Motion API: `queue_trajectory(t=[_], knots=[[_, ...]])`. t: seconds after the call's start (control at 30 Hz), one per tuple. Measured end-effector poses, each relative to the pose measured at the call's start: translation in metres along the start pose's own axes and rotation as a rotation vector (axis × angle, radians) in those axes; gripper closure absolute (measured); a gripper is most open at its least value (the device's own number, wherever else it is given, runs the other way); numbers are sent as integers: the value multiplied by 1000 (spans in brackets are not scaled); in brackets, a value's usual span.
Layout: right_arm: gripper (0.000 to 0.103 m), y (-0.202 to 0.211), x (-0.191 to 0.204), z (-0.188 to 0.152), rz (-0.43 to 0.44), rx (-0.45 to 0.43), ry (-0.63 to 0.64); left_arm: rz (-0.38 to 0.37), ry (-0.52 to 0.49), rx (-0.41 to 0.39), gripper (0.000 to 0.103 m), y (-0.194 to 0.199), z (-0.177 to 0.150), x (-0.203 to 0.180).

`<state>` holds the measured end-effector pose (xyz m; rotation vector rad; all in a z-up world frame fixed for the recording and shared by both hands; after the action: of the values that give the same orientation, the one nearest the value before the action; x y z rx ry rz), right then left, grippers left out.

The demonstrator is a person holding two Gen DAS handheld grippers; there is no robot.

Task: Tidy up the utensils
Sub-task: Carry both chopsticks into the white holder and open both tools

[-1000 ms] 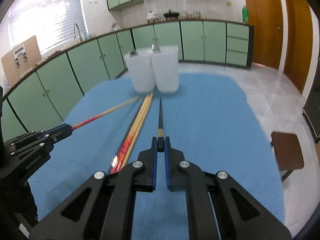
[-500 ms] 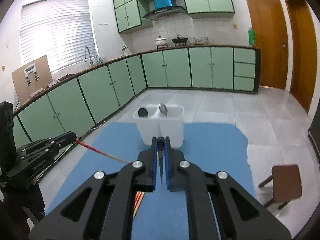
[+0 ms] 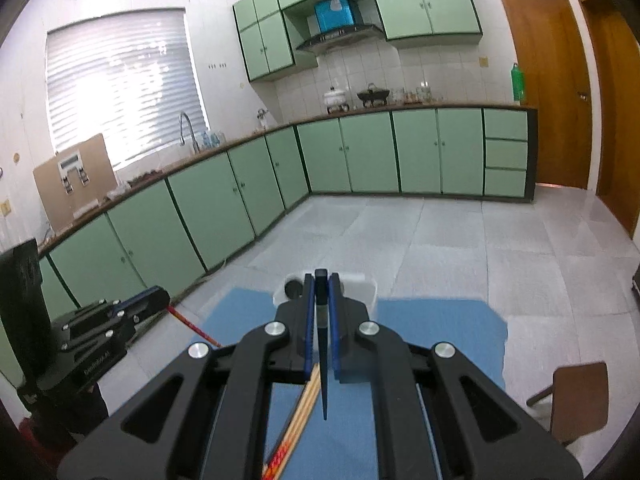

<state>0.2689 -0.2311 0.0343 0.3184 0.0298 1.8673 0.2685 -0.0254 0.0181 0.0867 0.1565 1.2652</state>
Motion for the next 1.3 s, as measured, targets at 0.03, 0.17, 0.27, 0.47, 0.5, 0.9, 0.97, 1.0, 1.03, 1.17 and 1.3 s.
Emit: queue_trajectory(t=[0.03,0.17,0.27,0.47,0.5,0.9,0.97,1.0,1.03,1.17,1.3], knots=[[97,-6,-1,13,-3,-20,10,0,-1,-17,97,-3,9,0],[97,-28,-10,51,-23,-78,15,2,-2,-91,97,-20,45,0],[97,-48,-17,69,-46,-110,22,8,-8,-125,97,-37,60,0],[97,-96,-32,64,-95,-116,61,27,-33,-147,97,-83,66,-3],[97,-104,-35,59,-103,-106,67,30,-33,-135,97,-94,60,-2],[81,-139,-50,-8,-116,22,17,23,2,21,82,-138,2,8],[74,-128,-51,-4,-124,-2,12,25,6,15,77,-132,3,9],[69,-123,-51,-3,-130,-11,14,27,10,8,75,-125,5,10],[63,-114,-52,-1,-141,-24,23,29,10,2,71,-120,6,11],[47,-78,-53,0,-157,-67,39,42,14,-22,56,-88,7,12],[31,-36,-50,-16,-174,-83,48,57,4,-36,44,-50,-3,9]])
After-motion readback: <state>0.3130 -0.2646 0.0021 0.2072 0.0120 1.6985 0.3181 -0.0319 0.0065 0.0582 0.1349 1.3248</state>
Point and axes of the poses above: each gripper's, at about its wrist camera, not at the fingertips, and y roughly against the way its jaws point, x to its left, z to its top, the point moved 4 cm from there along -y, roughly the way its jaws point, and after that the axes turned 15 degrees about -x, right-handed, at the moved point
